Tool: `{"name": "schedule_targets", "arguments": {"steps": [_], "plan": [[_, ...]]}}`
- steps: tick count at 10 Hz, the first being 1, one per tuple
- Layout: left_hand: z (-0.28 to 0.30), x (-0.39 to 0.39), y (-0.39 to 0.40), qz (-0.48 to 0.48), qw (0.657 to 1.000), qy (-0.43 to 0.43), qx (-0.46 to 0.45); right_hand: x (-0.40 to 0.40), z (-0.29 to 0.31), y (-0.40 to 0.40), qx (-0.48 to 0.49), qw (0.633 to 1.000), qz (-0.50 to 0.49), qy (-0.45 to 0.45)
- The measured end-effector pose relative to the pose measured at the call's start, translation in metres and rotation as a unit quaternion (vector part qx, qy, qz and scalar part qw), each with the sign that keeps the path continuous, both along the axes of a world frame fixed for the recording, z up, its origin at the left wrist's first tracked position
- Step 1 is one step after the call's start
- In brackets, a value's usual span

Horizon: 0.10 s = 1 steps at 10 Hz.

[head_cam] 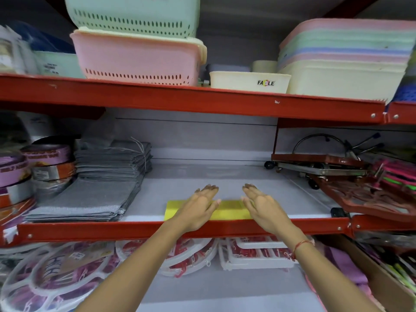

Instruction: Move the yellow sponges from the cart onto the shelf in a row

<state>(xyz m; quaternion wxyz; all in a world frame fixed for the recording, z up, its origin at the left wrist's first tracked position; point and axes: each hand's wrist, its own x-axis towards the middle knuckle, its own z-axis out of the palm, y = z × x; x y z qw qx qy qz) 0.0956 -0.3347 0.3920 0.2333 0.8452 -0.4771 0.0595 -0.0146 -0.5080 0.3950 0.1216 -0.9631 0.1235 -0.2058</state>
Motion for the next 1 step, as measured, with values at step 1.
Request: {"name": "schedule_targets", "arguments": {"steps": [1], "plan": [[0.037,-0.0077,0.0179,0.021,0.995,-0.055,-0.08,-0.0002,0.0315,0.0252,-0.034,0.993,0.029,-0.106]]}}
